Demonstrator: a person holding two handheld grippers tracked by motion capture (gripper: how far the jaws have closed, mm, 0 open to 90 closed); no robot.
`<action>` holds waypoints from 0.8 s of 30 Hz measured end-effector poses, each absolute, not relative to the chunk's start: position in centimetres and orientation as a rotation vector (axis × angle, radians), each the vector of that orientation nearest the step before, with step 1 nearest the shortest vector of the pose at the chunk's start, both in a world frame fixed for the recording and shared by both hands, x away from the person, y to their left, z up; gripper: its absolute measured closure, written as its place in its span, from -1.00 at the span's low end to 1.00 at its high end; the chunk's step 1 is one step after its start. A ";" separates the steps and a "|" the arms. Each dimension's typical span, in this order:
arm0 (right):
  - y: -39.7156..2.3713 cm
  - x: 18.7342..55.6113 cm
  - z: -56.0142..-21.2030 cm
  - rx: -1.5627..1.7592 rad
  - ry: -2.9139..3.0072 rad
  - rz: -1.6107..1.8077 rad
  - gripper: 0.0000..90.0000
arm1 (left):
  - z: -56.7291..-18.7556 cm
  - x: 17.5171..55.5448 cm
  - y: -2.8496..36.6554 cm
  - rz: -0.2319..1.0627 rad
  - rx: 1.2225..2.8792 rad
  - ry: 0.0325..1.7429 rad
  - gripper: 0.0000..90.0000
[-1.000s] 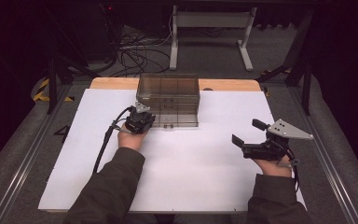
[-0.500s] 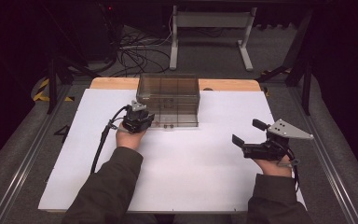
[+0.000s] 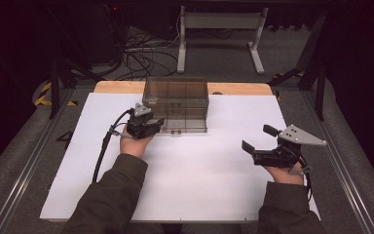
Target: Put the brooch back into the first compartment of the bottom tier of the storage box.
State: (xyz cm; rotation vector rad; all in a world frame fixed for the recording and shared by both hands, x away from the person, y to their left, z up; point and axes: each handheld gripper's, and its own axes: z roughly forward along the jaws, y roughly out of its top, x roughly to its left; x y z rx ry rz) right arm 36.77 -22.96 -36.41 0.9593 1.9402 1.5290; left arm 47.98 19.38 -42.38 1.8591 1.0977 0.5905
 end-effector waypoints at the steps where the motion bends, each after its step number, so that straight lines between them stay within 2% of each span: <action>1: -23.0 36.8 -36.4 0.957 1.939 1.527 -0.95 | -42.3 47.9 19.4 0.593 1.857 1.092 0.00; 13: -22.9 36.8 -36.4 0.963 1.933 1.523 -0.96 | -41.1 46.9 19.5 0.620 1.839 1.036 -0.34; 24: -22.8 36.8 -36.5 0.974 1.934 1.515 -0.98 | -40.3 45.8 20.0 0.638 1.806 1.012 -0.52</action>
